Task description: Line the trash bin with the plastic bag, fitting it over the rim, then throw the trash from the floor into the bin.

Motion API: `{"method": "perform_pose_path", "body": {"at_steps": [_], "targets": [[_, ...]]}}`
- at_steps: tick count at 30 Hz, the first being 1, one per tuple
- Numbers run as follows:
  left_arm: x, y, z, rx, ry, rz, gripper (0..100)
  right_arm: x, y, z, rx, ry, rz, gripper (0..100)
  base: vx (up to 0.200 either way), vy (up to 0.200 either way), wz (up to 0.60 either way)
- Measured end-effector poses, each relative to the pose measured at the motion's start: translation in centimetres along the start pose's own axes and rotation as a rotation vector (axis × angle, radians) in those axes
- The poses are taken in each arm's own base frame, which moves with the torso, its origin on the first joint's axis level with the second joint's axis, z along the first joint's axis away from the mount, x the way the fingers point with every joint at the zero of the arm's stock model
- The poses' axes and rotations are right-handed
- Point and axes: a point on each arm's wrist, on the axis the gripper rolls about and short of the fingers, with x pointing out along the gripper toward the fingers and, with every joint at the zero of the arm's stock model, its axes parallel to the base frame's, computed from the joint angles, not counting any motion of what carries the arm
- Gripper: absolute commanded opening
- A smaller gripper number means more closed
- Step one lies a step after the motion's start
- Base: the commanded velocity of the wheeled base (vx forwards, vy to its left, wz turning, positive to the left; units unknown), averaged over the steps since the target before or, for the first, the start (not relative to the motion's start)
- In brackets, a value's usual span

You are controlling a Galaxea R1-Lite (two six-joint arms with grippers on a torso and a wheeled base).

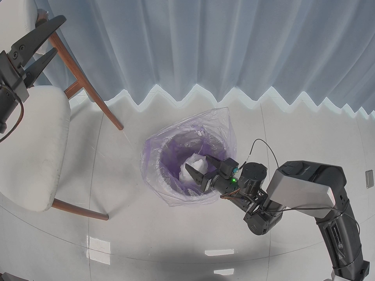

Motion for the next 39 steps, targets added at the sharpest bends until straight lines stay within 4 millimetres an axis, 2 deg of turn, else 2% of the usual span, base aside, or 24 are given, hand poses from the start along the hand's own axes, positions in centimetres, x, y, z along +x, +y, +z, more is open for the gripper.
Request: {"method": "perform_pose_path", "body": {"at_steps": [5,9,13,17,21,27,33,39], "targets": [[0.0,0.0,0.0,0.013,-0.001,-0.001,100,-0.4,1.0,0.4,0.014,0.013,0.017,100,0.000,0.000,0.00],[0.0,0.0,0.0,0.016,0.001,-0.003,100,-0.9,1.4,1.8,0.014,0.000,0.024,100,0.000,0.000,0.00],[-0.1,-0.1,0.0,0.017,0.001,-0.008,100,-1.5,1.6,4.2,0.009,-0.036,0.024,100,0.000,0.000,0.00],[-0.4,-0.4,0.2,0.038,-0.004,-0.015,100,-3.1,1.4,8.1,-0.002,-0.086,0.008,100,0.000,0.000,0.00],[-0.9,-0.4,0.1,0.100,0.012,0.009,100,-6.5,1.1,11.3,-0.012,-0.097,-0.025,100,0.000,0.000,0.00],[-2.5,0.0,-0.3,0.177,0.077,0.129,100,-13.9,0.3,15.9,-0.026,-0.098,-0.118,100,0.000,0.000,0.00],[-5.0,-0.2,-0.6,0.213,0.125,0.217,100,-21.0,0.4,18.6,-0.029,-0.055,-0.227,100,0.000,0.000,0.00],[-8.3,-0.9,-0.7,0.246,0.121,0.297,100,-27.1,1.8,20.0,-0.022,0.019,-0.327,100,0.000,0.000,0.00]]}}
